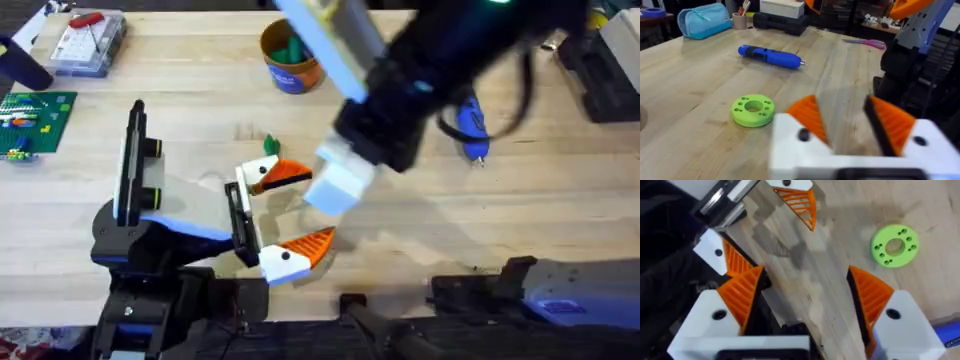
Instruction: Pick up the gripper from the table and insert it into the empty holder that is missing its gripper. Then pick up a screw, insert it into the mounting hole, and use the screwdriver to tighten it. Finally, clean up the table by picking up the vegetable and placing it into the bucket.
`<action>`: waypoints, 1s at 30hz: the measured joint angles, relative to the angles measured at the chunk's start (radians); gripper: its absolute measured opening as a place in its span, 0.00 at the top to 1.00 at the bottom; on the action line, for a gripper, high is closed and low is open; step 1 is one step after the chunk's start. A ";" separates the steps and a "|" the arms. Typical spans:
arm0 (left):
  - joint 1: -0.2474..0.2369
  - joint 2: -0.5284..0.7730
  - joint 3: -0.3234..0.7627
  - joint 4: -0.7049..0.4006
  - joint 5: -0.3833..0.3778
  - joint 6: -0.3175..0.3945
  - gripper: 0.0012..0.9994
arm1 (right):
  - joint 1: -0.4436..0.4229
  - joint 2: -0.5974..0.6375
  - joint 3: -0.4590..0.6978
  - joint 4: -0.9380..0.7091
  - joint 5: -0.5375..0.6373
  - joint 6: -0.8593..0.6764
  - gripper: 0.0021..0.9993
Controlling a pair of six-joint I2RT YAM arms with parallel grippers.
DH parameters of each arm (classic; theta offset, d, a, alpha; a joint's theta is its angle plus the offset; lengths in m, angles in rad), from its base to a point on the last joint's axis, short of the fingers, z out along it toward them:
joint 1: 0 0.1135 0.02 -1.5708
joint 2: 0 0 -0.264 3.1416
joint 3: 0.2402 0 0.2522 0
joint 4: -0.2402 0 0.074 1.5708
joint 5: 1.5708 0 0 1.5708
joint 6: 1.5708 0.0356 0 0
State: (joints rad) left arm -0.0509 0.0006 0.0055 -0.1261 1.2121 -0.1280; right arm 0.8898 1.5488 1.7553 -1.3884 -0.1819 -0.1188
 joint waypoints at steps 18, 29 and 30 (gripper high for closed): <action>0.000 0.000 0.000 0.000 0.000 0.018 0.08 | -0.029 -0.205 -0.161 0.036 -0.015 -0.001 0.00; 0.000 0.000 0.000 0.000 0.000 0.118 0.57 | -0.029 -0.205 -0.161 0.065 -0.018 -0.005 0.00; 0.000 0.000 0.000 0.000 0.000 0.121 0.72 | -0.029 -0.205 -0.161 0.065 -0.018 -0.005 0.00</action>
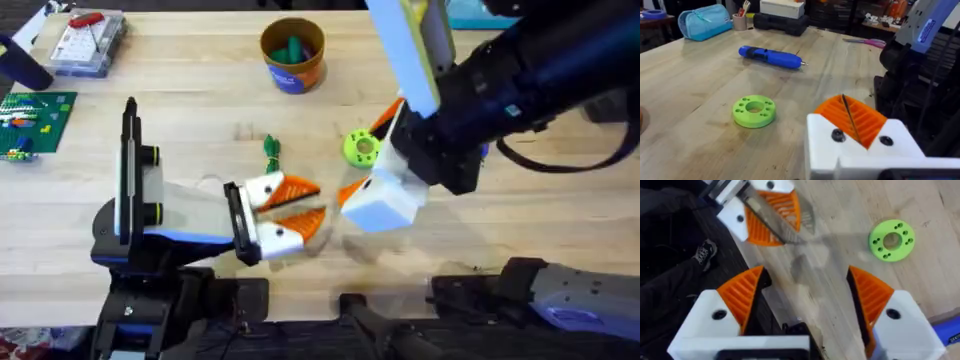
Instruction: Pick up the gripper from the table and insert it into the empty holder that is missing its gripper. Then pick up a screw, insert it into the mounting hole, and use the screwdriver to tighten it. Finally, clean up the table by picking up the vegetable and placing it into the bucket.
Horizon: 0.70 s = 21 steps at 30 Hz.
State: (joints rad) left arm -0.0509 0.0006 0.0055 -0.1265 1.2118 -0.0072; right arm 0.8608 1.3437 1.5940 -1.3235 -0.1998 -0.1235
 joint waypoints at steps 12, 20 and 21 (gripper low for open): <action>0.000 0.000 0.000 0.000 0.000 0.008 1.00 | -0.022 0.000 0.000 0.003 -0.002 0.002 0.00; 0.000 0.000 0.000 0.000 0.000 0.008 1.00 | -0.246 0.000 -0.002 -0.047 -0.002 0.040 0.00; 0.000 0.000 0.000 0.000 0.000 0.008 1.00 | -0.281 0.000 -0.002 -0.058 -0.002 0.042 0.00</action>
State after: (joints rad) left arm -0.0509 0.0006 0.0055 -0.1268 1.2121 0.0006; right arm 0.5802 1.3437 1.5921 -1.3815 -0.2014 -0.0812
